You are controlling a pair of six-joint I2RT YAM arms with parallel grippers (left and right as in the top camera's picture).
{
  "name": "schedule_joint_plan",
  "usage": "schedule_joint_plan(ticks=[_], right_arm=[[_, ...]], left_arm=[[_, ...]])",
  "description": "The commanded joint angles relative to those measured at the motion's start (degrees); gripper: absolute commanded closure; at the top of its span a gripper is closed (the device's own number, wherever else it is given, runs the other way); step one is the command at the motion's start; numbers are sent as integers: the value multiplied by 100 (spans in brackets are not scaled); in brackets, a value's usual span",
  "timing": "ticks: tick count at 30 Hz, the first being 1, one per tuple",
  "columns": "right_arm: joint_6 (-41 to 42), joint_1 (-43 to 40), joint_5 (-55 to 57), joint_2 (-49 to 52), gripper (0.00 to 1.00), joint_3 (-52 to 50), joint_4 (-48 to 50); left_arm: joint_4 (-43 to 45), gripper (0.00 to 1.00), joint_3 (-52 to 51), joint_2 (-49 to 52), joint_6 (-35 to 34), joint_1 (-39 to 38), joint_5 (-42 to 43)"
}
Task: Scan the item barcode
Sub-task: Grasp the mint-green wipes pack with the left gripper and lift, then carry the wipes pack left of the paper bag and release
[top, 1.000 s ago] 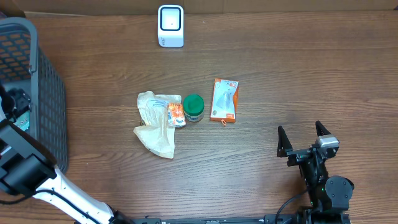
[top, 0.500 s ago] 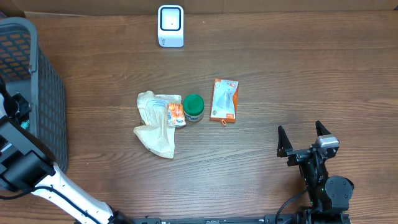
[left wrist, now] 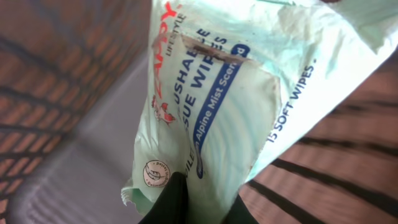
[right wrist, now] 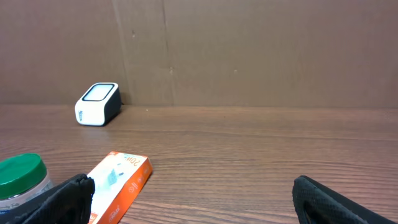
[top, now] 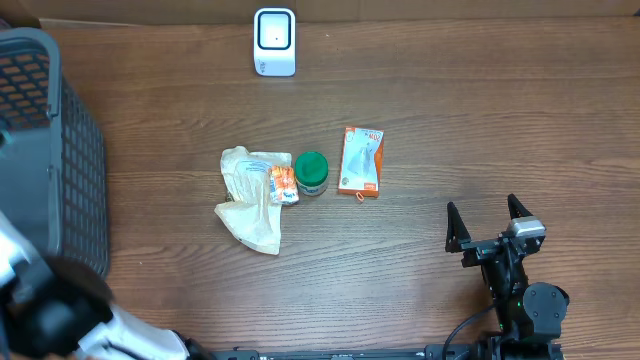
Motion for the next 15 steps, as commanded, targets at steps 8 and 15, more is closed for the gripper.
schedule_joint_plan(ticks=[8, 15], right_arm=[[17, -22, -28, -61, 0, -57, 31], [17, -22, -31, -61, 0, -57, 31]], left_arm=[[-1043, 95, -439, -1537, 173, -3565, 319], [-859, 95, -2118, -1270, -1152, -5136, -1812]])
